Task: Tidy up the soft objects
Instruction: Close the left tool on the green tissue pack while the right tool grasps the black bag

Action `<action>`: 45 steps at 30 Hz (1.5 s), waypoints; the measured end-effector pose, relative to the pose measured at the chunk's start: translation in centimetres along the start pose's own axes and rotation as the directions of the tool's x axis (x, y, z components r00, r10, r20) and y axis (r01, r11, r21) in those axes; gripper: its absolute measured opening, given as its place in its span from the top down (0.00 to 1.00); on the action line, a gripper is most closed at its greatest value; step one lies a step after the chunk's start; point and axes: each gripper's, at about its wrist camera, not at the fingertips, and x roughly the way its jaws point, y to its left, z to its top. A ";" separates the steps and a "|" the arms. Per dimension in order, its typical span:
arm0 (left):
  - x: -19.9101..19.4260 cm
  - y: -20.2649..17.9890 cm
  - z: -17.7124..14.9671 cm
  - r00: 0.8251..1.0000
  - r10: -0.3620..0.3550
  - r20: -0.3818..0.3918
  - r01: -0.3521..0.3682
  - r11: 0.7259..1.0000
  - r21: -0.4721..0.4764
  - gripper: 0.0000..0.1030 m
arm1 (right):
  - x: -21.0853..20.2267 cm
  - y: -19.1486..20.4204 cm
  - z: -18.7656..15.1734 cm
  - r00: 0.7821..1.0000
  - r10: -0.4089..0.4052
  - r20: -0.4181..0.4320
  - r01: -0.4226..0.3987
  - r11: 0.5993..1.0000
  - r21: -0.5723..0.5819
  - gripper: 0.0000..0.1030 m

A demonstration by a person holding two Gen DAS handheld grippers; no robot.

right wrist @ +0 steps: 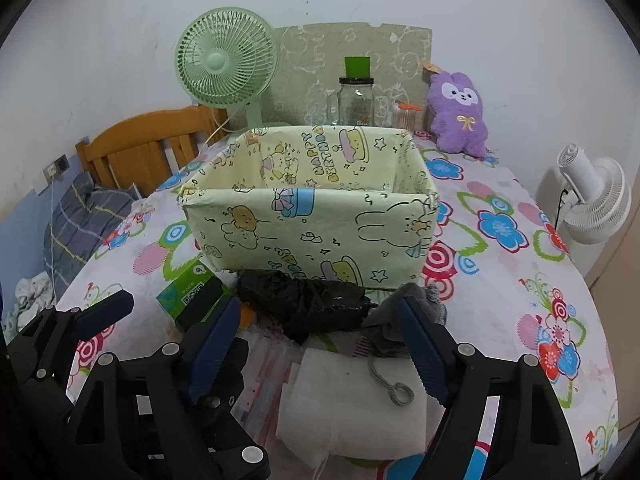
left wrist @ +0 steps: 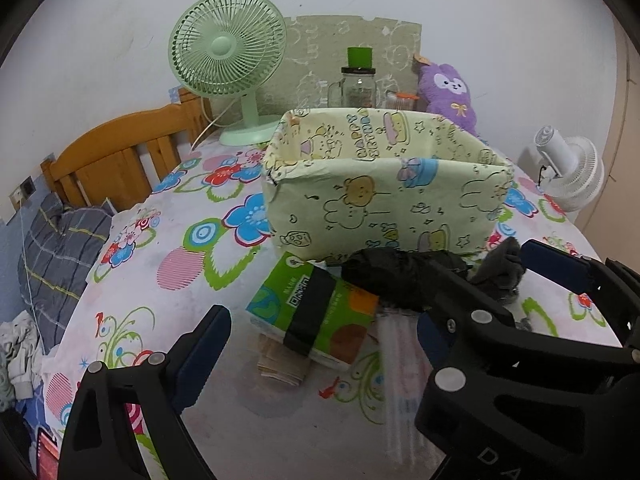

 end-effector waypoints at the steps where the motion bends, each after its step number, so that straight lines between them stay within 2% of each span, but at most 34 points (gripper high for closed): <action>1: 0.1 0.1 0.0 1.000 0.001 -0.003 -0.001 1.000 -0.003 0.07 | 0.2 0.1 0.1 1.000 0.002 -0.003 -0.002 1.000 0.000 0.20; 25: 4.2 1.3 0.2 0.997 -0.010 -0.074 0.008 1.000 -0.030 0.07 | 4.8 0.8 0.5 0.994 0.039 -0.098 -0.038 0.999 0.003 0.23; 33: 4.7 1.1 0.4 0.997 -0.023 -0.073 0.021 0.999 -0.030 0.16 | 5.4 0.6 0.6 0.993 0.046 -0.106 -0.044 0.999 0.014 0.23; 45: 4.6 1.4 0.6 0.998 -0.020 -0.060 0.018 0.999 -0.033 0.22 | 5.6 0.8 1.1 0.994 0.051 -0.095 -0.051 0.999 0.007 0.23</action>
